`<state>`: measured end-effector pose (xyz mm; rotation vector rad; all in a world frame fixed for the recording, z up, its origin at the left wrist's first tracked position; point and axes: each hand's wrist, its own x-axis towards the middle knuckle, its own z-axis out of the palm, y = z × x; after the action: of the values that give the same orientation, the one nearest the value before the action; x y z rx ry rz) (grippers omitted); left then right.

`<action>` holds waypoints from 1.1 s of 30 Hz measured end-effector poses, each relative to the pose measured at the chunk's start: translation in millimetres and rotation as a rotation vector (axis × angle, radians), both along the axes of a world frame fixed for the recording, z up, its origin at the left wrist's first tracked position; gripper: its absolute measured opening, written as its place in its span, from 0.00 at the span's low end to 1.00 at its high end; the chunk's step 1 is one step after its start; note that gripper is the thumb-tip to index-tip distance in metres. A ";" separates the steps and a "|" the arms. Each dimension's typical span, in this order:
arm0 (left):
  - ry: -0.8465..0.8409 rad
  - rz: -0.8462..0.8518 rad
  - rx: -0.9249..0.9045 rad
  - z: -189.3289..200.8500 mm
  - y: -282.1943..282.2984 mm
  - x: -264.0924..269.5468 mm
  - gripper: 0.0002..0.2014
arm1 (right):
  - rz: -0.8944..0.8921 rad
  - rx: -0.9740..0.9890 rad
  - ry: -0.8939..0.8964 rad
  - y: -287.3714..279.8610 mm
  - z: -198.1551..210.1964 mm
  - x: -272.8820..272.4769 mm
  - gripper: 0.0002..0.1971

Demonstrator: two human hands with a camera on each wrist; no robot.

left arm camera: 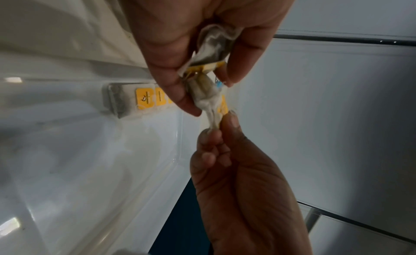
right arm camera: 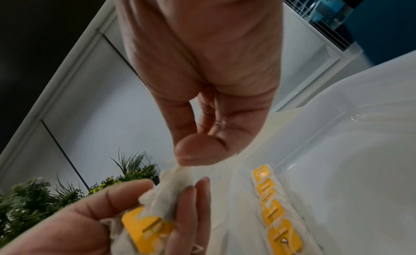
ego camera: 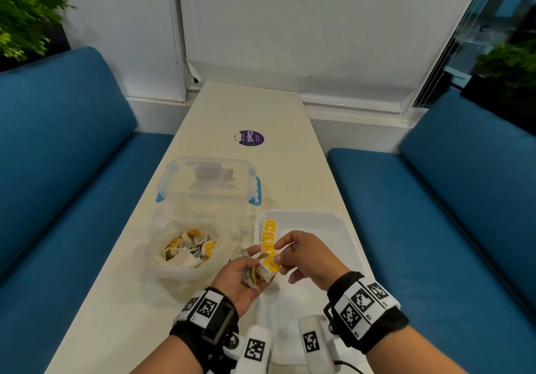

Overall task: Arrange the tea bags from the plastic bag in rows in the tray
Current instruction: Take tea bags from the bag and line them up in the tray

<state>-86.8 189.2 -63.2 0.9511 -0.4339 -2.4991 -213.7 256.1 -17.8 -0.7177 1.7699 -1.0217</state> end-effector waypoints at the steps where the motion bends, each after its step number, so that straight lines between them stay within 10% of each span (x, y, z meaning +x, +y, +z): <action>1: -0.006 0.005 -0.003 -0.2 -1.1 0.9 0.14 | 0.000 0.001 -0.004 0.5 -0.4 0.8 0.08; 11: -0.132 -0.102 -0.200 -3.9 -6.3 8.7 0.13 | 0.416 -0.027 0.233 3.4 1.7 4.4 0.23; 21: -0.178 -0.102 -0.139 -1.6 -13.6 14.8 0.15 | 0.205 -0.156 0.205 3.6 4.3 -9.8 0.08; 33: -0.261 -0.152 -0.104 -3.9 -10.5 16.4 0.03 | 0.358 0.384 0.492 -11.3 -11.0 -18.8 0.11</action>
<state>-70.3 178.8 -67.2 1.2491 -0.7369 -2.4634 -232.5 244.9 -28.7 -1.0474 2.0693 -0.2584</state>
